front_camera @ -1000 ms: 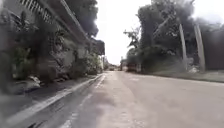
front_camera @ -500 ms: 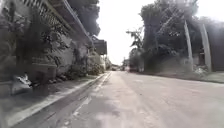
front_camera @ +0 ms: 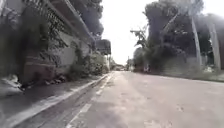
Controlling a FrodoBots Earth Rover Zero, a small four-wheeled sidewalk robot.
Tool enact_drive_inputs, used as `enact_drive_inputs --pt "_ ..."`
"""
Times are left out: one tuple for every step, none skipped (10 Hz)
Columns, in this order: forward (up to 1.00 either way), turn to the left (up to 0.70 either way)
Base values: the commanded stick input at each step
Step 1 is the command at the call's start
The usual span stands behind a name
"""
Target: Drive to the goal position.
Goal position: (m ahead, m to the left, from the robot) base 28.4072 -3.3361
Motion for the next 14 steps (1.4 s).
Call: enact_drive_inputs --pt "0.70 0.00" --pt "0.70 0.00" --pt "0.70 0.00" --pt "0.70 0.00" --pt "0.70 0.00" --pt "0.70 0.00" --pt "0.70 0.00" --pt "0.70 0.00" --pt "0.70 0.00" --pt "0.70 0.00" --pt "0.70 0.00" --pt "0.70 0.00" --pt "0.70 0.00" --pt "0.70 0.00"
